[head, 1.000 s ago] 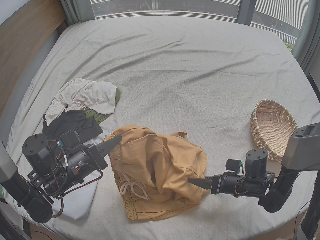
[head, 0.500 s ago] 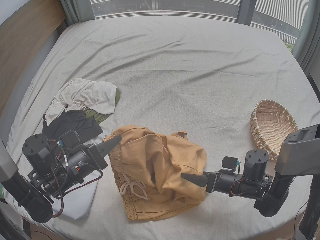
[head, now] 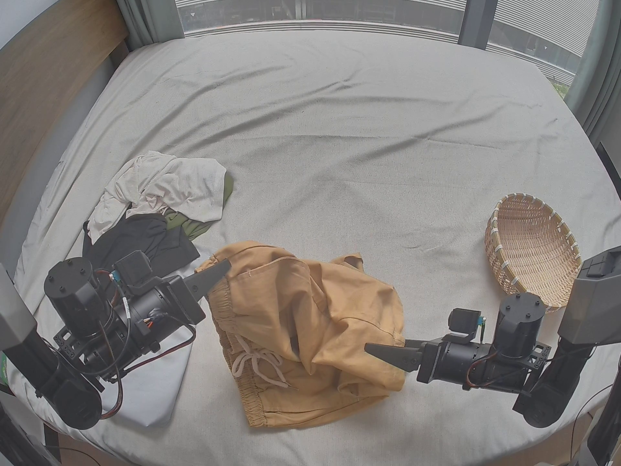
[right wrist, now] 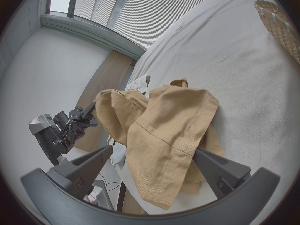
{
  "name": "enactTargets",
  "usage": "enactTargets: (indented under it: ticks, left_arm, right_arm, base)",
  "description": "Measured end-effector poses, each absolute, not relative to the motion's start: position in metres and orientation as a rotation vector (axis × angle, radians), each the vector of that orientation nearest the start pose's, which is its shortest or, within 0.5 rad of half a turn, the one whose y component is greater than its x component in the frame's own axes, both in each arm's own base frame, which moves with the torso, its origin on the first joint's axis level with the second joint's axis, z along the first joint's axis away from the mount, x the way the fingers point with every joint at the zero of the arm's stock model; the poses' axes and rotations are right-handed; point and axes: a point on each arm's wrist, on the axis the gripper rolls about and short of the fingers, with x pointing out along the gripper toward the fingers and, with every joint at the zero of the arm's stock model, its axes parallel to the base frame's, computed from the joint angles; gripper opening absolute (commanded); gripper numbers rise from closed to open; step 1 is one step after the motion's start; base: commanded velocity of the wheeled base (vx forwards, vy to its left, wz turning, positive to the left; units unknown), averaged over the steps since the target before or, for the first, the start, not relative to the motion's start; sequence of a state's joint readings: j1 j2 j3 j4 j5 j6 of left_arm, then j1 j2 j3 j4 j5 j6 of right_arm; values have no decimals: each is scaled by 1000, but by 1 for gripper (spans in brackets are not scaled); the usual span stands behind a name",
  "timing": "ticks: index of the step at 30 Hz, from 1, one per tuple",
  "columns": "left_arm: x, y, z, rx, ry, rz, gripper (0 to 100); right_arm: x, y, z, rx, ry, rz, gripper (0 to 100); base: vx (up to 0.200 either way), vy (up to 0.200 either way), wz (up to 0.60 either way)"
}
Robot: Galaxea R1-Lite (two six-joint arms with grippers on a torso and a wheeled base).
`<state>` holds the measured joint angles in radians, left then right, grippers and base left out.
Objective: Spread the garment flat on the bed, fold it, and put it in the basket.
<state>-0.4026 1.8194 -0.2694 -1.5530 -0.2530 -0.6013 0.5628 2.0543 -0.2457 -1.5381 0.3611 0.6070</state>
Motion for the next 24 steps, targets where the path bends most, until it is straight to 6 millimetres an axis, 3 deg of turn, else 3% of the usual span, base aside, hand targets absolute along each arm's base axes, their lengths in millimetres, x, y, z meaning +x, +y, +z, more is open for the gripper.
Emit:
enactTargets:
  ticks: [12, 24]
  left_arm:
    - [231, -106, 117, -577, 200, -640, 0]
    - [231, -106, 118, -556, 189, -643, 0]
  right_arm:
    - [227, 153, 67, 594, 499, 820, 100]
    - [230, 156, 52, 623, 569, 793, 100]
  base:
    - [0, 0, 0]
    - [0, 0, 0]
